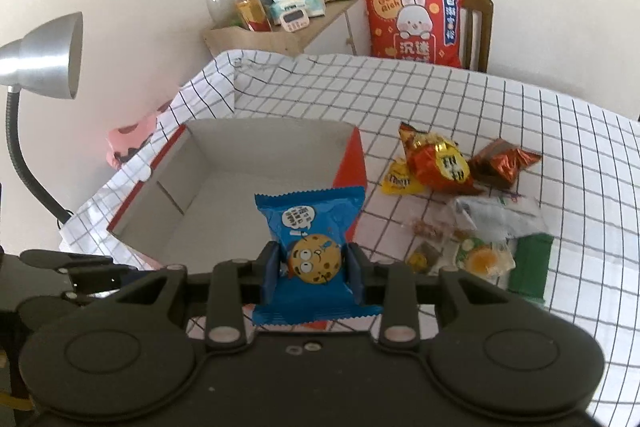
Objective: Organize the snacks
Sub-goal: 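Carry the black packet in the left tool while the right tool carries the cookie packet into the box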
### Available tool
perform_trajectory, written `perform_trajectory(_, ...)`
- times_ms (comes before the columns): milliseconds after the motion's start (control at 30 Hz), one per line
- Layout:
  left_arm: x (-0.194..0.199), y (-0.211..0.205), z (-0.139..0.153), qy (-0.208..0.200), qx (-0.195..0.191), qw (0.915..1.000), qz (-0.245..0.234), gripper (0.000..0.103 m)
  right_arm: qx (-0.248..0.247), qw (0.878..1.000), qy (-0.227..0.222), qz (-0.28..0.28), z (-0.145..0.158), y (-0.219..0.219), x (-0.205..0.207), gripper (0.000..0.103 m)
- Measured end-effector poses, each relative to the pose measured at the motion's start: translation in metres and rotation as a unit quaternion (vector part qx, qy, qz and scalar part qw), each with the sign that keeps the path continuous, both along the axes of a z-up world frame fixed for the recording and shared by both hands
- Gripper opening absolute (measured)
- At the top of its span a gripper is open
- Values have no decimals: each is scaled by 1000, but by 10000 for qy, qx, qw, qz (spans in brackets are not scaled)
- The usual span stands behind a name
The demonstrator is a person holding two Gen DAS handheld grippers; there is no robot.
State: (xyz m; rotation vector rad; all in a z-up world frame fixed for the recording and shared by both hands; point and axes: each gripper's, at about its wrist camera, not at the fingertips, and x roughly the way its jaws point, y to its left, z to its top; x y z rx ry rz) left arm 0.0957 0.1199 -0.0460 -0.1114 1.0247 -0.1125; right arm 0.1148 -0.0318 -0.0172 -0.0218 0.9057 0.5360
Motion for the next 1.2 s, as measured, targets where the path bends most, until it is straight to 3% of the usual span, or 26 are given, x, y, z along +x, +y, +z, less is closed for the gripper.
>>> perform_trajectory(133, -7, -15, -14, 35, 49, 9989, -461, 41, 22, 9997, 158, -180, -11, -17, -12, 34)
perform_trajectory(267, -15, -28, -31, 30, 42, 9937, -1116, 60, 42, 9984, 372, -435, -23, -38, -21, 34)
perform_trajectory(367, -15, -33, -47, 159, -102, 9891, -1458, 67, 48, 9972, 452, -588, -29, -50, -29, 34)
perform_trajectory(533, -18, -52, -74, 381, 127, 9716, -2330, 67, 97, 9962, 422, -751, -31, -60, -38, 34)
perform_trajectory(733, -16, -71, -95, 452, 511, 9544, -2906, 67, 120, 9947, 449, -917, -35, -69, -48, 34)
perform_trajectory(967, -8, -81, -107, 507, 774, 9433, -3187, 66, 62, 9944, 390, -976, -36, -67, -54, 34)
perform_trajectory(1033, -6, -82, -111, 522, 809, 9437, -3164, 66, 64, 9944, 390, -985, -36, -68, -55, 34)
perform_trajectory(1200, -8, -81, -110, 472, 824, 9468, -3075, 49, 59, 9941, 370, -1017, -34, -69, -56, 34)
